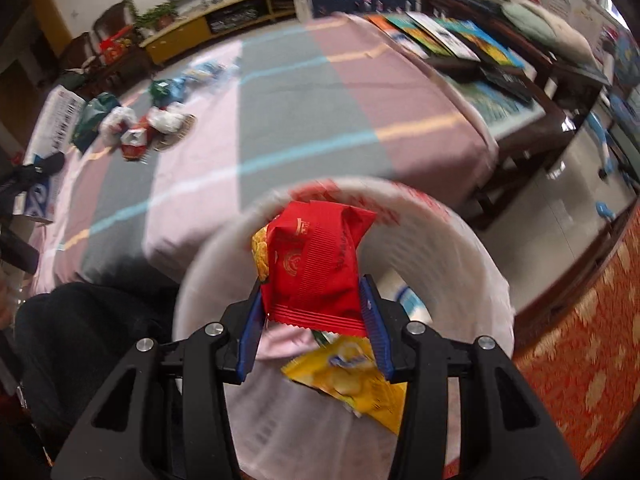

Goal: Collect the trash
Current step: 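Carry the red packet and medicine box over the wastebasket and open both tools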

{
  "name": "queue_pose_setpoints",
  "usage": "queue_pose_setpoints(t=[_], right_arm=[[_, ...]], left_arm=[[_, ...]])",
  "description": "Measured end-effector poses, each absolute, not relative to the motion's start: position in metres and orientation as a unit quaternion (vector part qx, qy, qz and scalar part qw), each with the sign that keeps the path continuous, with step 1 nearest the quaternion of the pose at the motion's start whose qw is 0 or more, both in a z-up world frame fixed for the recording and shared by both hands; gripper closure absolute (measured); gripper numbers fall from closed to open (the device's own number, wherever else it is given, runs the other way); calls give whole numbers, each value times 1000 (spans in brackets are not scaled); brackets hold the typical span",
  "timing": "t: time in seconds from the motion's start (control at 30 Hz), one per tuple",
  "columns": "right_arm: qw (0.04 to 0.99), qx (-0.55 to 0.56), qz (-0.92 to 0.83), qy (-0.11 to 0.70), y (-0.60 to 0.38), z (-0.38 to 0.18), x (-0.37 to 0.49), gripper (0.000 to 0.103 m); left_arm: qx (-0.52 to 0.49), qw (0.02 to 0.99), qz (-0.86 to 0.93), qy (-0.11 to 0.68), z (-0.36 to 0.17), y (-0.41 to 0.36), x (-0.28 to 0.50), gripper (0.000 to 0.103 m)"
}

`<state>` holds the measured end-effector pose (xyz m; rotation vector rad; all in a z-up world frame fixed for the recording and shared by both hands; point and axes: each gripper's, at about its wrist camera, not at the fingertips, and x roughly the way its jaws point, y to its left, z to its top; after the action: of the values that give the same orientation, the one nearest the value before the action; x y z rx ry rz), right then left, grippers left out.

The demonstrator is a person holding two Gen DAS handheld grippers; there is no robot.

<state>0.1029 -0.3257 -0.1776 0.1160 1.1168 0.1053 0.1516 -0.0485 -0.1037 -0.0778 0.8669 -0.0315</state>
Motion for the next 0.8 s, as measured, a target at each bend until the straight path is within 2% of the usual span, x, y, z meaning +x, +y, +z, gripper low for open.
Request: queue_pose_setpoints(t=[0.03,0.13,0.27,0.53,0.67,0.7,0.73,0.8], right_arm=[[838,61,47,540,-330,-183,101,55],[824,99,33,557,-349,-192,95,43],[827,175,13,534,-381,-181,93,31],[839,233,-24,492,-422,-160,93,27],[835,242,-25,494,-427,-163,94,27],[834,242,-25,495,-426,-164,94,27],[834,241,-24,495,-426,-164,94,27],[835,239,-23,496,-424,-165,95,27]], left_arm=[[-34,906,-27,422,-104,-56,149,81],[-21,900,-66,431,-108,-78,143,81],[1,885,-120,449,-122,-112,134,81],[39,843,-251,475,-149,-176,114,80],[20,813,-311,492,-158,-194,108,80],[18,807,-319,496,-160,-197,106,73],[19,805,-324,497,-161,-199,106,54],[25,807,-329,490,-158,-202,102,39]])
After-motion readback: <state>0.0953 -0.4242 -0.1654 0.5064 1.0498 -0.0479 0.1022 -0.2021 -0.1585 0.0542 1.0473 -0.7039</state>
